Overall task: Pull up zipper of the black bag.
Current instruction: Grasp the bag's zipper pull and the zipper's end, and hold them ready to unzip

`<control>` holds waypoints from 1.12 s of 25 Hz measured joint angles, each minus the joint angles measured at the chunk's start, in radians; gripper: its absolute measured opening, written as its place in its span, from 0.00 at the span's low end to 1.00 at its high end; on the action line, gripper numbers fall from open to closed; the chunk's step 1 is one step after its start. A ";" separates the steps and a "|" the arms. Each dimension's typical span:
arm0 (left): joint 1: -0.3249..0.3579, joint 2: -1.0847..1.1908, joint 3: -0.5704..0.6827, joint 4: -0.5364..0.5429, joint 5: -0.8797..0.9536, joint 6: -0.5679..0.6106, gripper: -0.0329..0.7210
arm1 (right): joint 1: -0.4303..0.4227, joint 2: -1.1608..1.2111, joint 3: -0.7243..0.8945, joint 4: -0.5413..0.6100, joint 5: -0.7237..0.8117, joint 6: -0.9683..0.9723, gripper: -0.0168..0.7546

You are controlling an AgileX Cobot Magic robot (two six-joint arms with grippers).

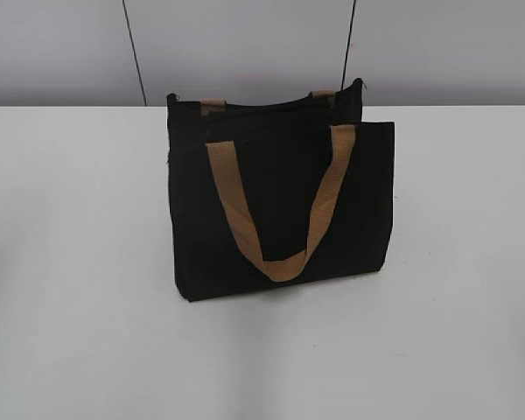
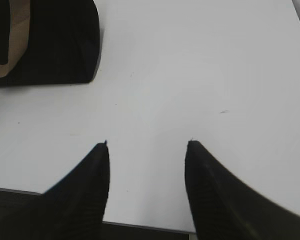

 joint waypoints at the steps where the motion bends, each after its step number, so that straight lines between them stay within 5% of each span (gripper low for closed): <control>1: -0.009 0.040 0.000 0.000 -0.038 0.000 0.40 | 0.000 0.000 0.000 0.000 0.000 0.000 0.52; 15: -0.148 0.600 0.248 0.024 -0.865 -0.007 0.40 | 0.000 0.000 0.000 0.000 0.000 0.000 0.52; 28: -0.161 1.150 0.278 0.306 -1.280 -0.019 0.40 | 0.000 0.000 0.000 0.000 0.000 0.000 0.52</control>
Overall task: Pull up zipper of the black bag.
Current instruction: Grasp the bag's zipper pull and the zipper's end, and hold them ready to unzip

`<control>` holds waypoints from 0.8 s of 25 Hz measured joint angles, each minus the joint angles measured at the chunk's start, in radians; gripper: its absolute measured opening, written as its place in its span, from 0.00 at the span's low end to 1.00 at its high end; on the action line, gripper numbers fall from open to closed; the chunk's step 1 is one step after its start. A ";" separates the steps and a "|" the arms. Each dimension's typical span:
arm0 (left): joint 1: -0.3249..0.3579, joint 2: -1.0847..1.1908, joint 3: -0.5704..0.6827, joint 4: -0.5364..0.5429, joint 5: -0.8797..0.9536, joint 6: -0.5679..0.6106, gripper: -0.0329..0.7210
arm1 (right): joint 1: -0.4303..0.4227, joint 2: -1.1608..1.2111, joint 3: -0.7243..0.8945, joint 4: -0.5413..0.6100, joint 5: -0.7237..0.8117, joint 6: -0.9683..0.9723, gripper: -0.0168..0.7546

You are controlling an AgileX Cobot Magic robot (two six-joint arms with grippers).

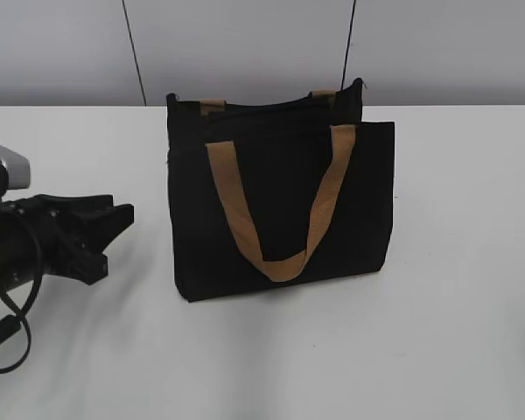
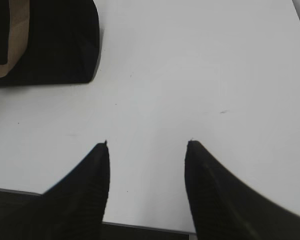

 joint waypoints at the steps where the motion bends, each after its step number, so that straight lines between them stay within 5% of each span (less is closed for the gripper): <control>1: 0.000 0.030 0.000 0.016 -0.020 0.000 0.40 | 0.000 0.000 0.000 0.000 0.000 0.000 0.52; 9: 0.000 0.205 -0.086 0.164 -0.075 -0.035 0.59 | 0.000 0.000 0.000 0.000 0.000 0.000 0.52; 20: 0.000 0.309 -0.224 0.194 -0.078 -0.038 0.59 | 0.000 0.000 0.000 0.000 0.000 0.000 0.52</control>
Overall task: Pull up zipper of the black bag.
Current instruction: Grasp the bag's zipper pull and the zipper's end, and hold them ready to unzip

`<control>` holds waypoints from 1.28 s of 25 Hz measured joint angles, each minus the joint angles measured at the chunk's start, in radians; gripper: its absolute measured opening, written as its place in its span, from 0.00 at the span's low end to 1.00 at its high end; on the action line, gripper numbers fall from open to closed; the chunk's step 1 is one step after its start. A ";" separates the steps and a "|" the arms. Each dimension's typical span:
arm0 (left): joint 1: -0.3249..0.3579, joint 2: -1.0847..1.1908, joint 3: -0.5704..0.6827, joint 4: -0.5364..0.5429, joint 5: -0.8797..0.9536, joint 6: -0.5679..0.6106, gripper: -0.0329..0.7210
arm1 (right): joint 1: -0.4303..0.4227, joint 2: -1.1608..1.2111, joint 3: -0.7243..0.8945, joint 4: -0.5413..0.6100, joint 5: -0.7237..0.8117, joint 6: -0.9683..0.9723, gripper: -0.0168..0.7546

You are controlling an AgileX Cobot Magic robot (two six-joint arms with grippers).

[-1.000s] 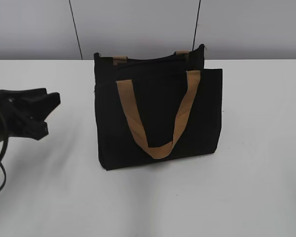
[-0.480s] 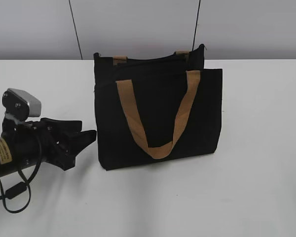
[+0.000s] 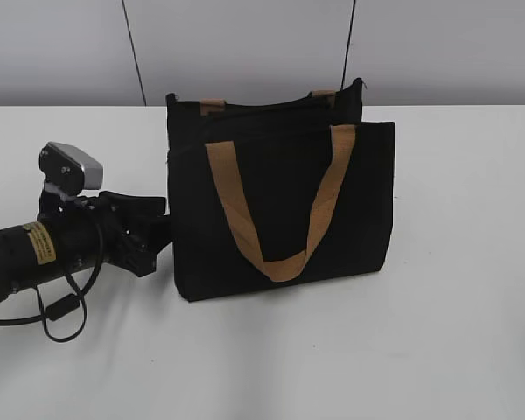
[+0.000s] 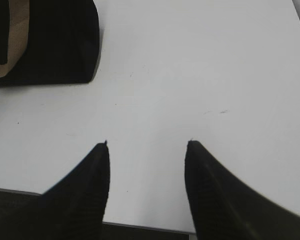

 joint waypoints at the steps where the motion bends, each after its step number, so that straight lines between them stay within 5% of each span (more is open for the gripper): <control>1: 0.000 0.009 -0.012 0.007 0.000 0.000 0.58 | 0.000 0.000 0.000 0.000 0.000 0.000 0.52; 9: 0.000 0.063 -0.081 0.062 0.005 -0.003 0.48 | 0.000 0.000 0.000 0.000 0.000 0.000 0.52; 16: 0.000 0.068 -0.086 0.063 0.010 -0.025 0.08 | 0.000 0.000 0.000 0.000 0.000 0.000 0.52; 32: 0.000 -0.268 -0.052 0.057 0.240 -0.041 0.06 | 0.000 0.000 0.000 0.000 0.000 0.000 0.52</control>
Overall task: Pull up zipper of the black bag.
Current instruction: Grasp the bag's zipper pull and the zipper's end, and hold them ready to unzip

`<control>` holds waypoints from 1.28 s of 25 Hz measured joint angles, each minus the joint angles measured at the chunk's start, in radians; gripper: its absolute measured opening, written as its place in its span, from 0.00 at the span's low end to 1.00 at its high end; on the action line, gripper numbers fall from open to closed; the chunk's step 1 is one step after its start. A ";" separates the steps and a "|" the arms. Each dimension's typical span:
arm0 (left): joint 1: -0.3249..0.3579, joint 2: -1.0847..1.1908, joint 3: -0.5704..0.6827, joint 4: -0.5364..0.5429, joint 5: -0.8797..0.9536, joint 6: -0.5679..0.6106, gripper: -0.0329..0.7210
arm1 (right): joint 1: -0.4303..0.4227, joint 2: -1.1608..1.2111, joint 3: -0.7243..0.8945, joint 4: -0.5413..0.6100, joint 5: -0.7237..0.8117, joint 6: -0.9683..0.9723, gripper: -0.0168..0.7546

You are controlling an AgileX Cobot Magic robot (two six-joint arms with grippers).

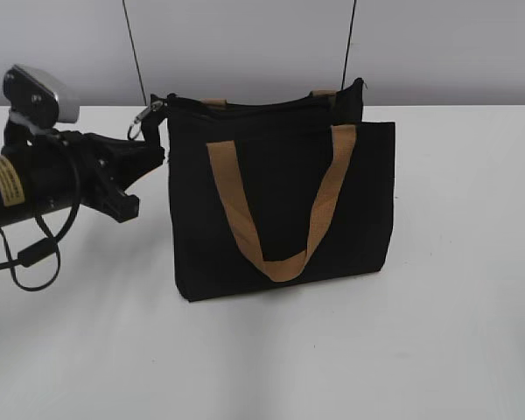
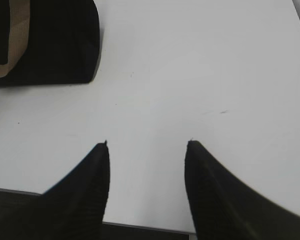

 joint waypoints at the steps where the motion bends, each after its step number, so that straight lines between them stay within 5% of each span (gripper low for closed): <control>1: 0.000 -0.035 0.000 0.000 0.023 0.000 0.06 | 0.000 0.000 0.000 0.000 0.000 0.000 0.52; 18: -0.022 -0.224 0.000 -0.011 0.059 -0.045 0.06 | 0.000 0.014 0.000 0.059 -0.001 -0.025 0.52; 24: -0.022 -0.270 0.000 -0.012 0.053 -0.045 0.06 | 0.000 0.261 -0.018 0.313 -0.025 -0.320 0.52; 32: -0.029 -0.282 0.000 -0.012 -0.008 -0.070 0.06 | 0.059 0.636 -0.029 0.727 -0.276 -0.793 0.52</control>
